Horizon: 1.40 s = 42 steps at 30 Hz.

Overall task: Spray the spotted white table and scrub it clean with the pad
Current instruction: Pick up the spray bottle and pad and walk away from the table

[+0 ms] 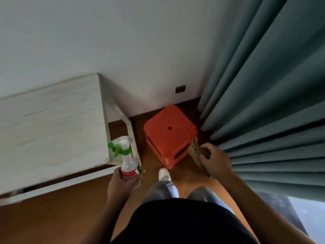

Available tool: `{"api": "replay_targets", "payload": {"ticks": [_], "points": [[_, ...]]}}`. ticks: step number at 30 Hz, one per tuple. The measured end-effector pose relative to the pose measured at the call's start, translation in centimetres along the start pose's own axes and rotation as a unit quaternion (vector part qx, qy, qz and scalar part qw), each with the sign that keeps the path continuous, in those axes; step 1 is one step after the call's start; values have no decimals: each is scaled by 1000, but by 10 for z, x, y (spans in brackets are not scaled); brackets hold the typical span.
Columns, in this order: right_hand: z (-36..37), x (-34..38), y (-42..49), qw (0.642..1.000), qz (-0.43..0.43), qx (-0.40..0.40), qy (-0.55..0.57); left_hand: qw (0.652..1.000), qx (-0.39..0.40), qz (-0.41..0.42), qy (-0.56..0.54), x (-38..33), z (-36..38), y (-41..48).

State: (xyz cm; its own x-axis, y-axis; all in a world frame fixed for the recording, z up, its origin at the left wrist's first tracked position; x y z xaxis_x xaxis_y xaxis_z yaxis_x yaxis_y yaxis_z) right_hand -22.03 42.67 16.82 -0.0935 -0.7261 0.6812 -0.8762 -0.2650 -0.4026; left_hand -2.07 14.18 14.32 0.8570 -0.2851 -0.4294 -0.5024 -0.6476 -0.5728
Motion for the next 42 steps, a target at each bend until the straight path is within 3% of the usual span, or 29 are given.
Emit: {"api": "replay_targets", "payload": {"ticks": [11,17,23,26,29,42], "points": [[23,41,122,999,8,24,38,998,-14,57,4,-97,0,99],[73,1,213,996,36,27,79,998,12,19,-51,-126,56,165],[144,-70,297,989,60,-1,136,997,6,33,-66,-114,147,250],[162,-117,310,988,106,-9,112,997,9,55,-58,-105,176,269],[166,-141,309,990,98,-15,105,995,7,71,-68,-101,189,273],[159,-149,286,986,137,27,90,996,32,84,-11,-74,203,272]]}}
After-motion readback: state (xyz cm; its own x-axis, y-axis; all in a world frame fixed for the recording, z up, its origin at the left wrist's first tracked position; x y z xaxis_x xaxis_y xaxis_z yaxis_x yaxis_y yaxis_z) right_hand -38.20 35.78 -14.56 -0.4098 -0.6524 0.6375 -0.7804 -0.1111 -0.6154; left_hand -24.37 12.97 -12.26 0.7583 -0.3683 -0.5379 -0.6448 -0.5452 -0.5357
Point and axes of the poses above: each hand's wrist, its own y-axis towards the middle knuckle, its own z-axis out of the palm, x = y × z, the point moved 1 cm from there along y, towards the middle knuckle, and after that the axes turned 11 degrees about y, right-handed, at the moved point
